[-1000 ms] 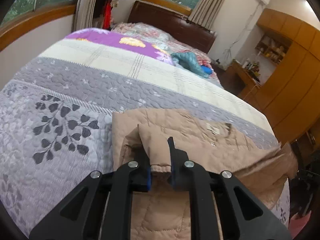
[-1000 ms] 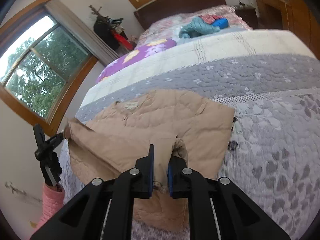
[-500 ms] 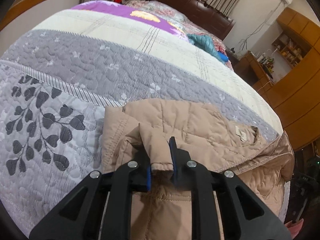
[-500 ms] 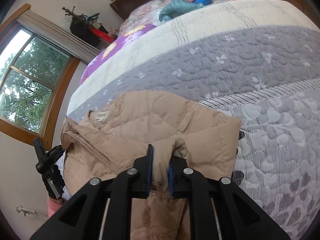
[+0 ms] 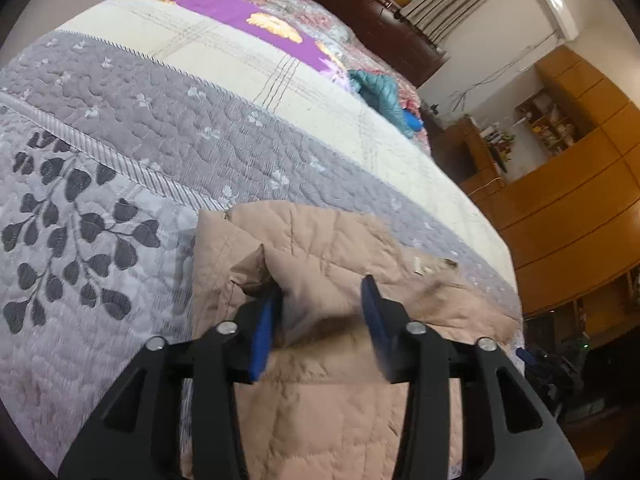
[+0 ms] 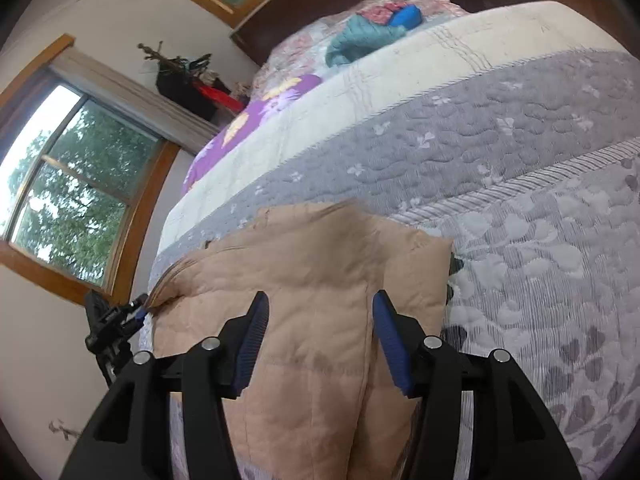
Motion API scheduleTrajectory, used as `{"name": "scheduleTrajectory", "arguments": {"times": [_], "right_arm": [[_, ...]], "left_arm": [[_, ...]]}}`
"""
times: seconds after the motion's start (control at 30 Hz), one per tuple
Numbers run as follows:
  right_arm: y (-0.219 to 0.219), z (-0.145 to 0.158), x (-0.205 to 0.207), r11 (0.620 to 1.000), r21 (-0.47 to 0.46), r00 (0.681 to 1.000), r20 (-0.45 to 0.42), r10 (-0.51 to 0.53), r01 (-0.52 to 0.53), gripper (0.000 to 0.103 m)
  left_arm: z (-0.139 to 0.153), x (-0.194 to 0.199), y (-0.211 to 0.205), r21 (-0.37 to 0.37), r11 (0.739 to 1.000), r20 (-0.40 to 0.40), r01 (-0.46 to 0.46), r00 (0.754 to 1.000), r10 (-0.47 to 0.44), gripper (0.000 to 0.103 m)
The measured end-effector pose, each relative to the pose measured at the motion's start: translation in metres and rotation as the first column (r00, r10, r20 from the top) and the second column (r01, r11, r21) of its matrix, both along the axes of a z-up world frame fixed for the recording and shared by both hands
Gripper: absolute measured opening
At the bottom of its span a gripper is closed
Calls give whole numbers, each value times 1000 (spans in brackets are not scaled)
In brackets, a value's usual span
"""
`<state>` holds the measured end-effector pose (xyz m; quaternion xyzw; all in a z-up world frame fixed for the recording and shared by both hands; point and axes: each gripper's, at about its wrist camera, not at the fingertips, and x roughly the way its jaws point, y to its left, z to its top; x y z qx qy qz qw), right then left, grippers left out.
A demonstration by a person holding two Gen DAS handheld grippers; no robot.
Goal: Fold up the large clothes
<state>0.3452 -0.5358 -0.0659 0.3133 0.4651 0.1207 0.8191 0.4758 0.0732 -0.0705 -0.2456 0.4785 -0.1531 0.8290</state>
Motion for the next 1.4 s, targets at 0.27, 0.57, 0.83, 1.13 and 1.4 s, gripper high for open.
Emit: {"name": "scheduleTrajectory", "arguments": {"times": [0.27,0.57,0.83,1.13,1.4], "right_arm": [[32,-7,-34,990,-113,997,1,81,-81,54],[57,-35,-35,978,-194,996,-47,72,-80,54],[58,-46,-37,979,-190,996,-51,66,-75,45],[75,-20,-43,968,-244,996,40,76,-64,10],[70,-34,-18,974,-226,1000,-3,29,-29,10]], "left_arm": [[13,-45,29,97,995,53,-32,998,27,51],[-34,-82,16,167,984,-15,56,998,-54,56],[-42,-91,1,235,970,12,61,998,-66,58],[-22,-96,-18,278,960,105,20,993,-51,14],[-34,-80,-13,268,963,97,-24,995,-2,12]]}}
